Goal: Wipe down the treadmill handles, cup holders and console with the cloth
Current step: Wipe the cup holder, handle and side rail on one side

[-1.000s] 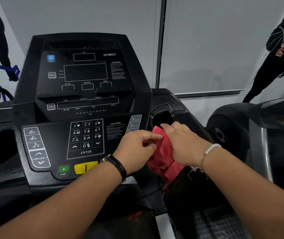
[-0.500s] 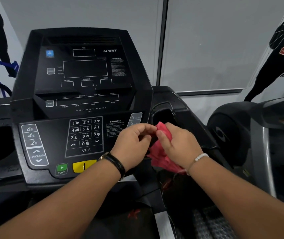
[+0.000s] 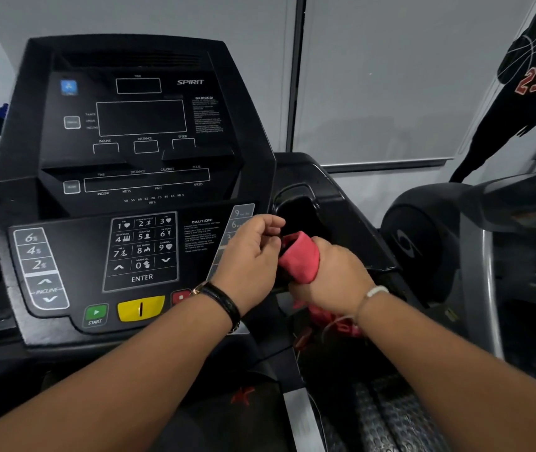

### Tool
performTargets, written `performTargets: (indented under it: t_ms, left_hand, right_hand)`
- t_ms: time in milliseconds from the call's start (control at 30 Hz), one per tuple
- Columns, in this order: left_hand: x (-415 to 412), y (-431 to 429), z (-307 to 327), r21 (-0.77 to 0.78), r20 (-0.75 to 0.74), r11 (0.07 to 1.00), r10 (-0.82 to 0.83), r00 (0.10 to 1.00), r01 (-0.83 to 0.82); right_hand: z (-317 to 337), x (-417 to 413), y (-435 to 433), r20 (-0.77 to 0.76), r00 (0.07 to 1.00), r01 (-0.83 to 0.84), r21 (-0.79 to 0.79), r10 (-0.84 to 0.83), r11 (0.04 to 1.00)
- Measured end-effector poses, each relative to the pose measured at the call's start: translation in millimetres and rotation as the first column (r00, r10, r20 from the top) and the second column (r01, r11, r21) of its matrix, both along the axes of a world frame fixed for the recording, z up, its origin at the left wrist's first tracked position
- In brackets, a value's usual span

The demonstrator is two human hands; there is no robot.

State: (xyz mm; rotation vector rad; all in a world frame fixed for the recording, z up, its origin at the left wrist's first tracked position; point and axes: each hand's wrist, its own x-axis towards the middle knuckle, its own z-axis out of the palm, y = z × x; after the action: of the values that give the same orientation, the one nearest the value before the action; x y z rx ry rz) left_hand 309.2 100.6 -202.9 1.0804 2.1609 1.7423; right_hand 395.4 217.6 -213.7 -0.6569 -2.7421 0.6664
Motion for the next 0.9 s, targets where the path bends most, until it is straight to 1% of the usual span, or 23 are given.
performTargets:
  t_ms: [67, 100, 133, 167, 233, 267, 300, 367, 433, 467, 500, 533, 567, 600, 633, 700, 733, 767, 800, 833, 900]
  left_hand:
    - [2, 4, 0, -0.005, -0.007, 1.0, -0.017, 1.0, 0.017]
    - [2, 7, 1, -0.007, -0.014, 1.0, -0.024, 1.0, 0.024]
    - [3, 10, 2, -0.005, -0.023, 1.0, -0.028, 0.999, 0.028]
    - [2, 14, 4, 0.003, -0.032, 1.0, -0.03, 0.999, 0.03]
    - [0, 23, 9, 0.023, -0.056, 0.999, -0.024, 0.998, 0.026]
    - [-1, 28, 13, 0.025, -0.073, 1.0, -0.016, 0.997, 0.017]
    - [-3, 32, 16, 0.019, -0.095, 1.0, -0.008, 0.995, 0.01]
    - [-4, 42, 19, -0.038, -0.144, 0.999, -0.03, 0.989, 0.025]
    - [-3, 49, 16, -0.185, -0.177, 0.979, -0.121, 0.977, 0.087]
    - [-2, 51, 14, -0.253, -0.166, 0.959, -0.169, 0.972, 0.124]
    - [-1, 52, 11, -0.294, -0.132, 0.944, -0.199, 0.971, 0.153]
    - [-2, 53, 9, -0.305, -0.096, 0.936, -0.212, 0.972, 0.174]
    - [-3, 53, 8, -0.302, -0.07, 0.934, -0.22, 0.973, 0.19]
    - [-3, 52, 8, -0.295, -0.05, 0.933, -0.228, 0.972, 0.203]
    - [-4, 52, 8, -0.282, -0.031, 0.935, -0.233, 0.972, 0.215]
    - [-4, 52, 9, -0.238, 0.002, 0.943, -0.238, 0.971, 0.232]
    - [-3, 51, 8, -0.22, 0.014, 0.947, -0.238, 0.971, 0.236]
    - [-3, 51, 8, -0.214, 0.018, 0.948, -0.239, 0.971, 0.237]
    - [-2, 52, 8, -0.219, 0.016, 0.947, -0.237, 0.971, 0.235]
    - [-3, 52, 8, -0.23, 0.01, 0.946, -0.232, 0.973, 0.228]
    - [-5, 53, 8, -0.267, -0.012, 0.94, -0.222, 0.975, 0.211]
  right_hand:
    - [8, -1, 6, 0.033, 0.989, -0.134, -0.169, 0.141, 0.976]
    - [8, -1, 8, 0.043, 0.984, -0.16, -0.195, 0.172, 0.968]
    - [7, 0, 7, 0.051, 0.986, -0.145, -0.176, 0.156, 0.974]
    - [4, 1, 4, 0.047, 0.994, -0.091, -0.102, 0.096, 0.991]
    - [-7, 5, -5, -0.035, 0.997, 0.071, 0.118, -0.067, 0.99]
    - [-13, 7, -10, -0.089, 0.99, 0.123, 0.185, -0.108, 0.975]
    - [-16, 8, -12, -0.131, 0.984, 0.144, 0.208, -0.119, 0.967]
    - [-18, 8, -9, -0.131, 0.986, 0.127, 0.179, -0.104, 0.976]
    - [-17, 5, 1, -0.064, 0.997, 0.045, 0.083, -0.039, 0.996]
    - [-15, 4, 8, -0.035, 0.999, -0.012, -0.012, 0.012, 1.0]
    - [-13, 3, 13, -0.021, 0.998, -0.066, -0.154, 0.064, 0.986]
    - [-12, 2, 17, -0.028, 0.994, -0.112, -0.302, 0.109, 0.947]
    - [-13, 2, 19, -0.04, 0.991, -0.136, -0.4, 0.131, 0.906]
    - [-14, 4, 19, -0.056, 0.989, -0.145, -0.415, 0.134, 0.898]
    - [-15, 6, 17, -0.072, 0.991, -0.135, -0.344, 0.117, 0.929]
    - [-24, 14, 12, -0.123, 0.991, -0.053, -0.048, 0.047, 0.997]
    - [-30, 19, 9, -0.172, 0.985, -0.009, 0.093, 0.025, 0.996]
    - [-36, 22, 6, -0.218, 0.976, 0.016, 0.185, 0.026, 0.983]
    - [-40, 24, 3, -0.238, 0.971, 0.031, 0.233, 0.026, 0.972]
    - [-42, 25, 2, -0.239, 0.971, 0.044, 0.241, 0.016, 0.969]
    - [-38, 25, 2, -0.194, 0.981, 0.055, 0.173, -0.021, 0.983]
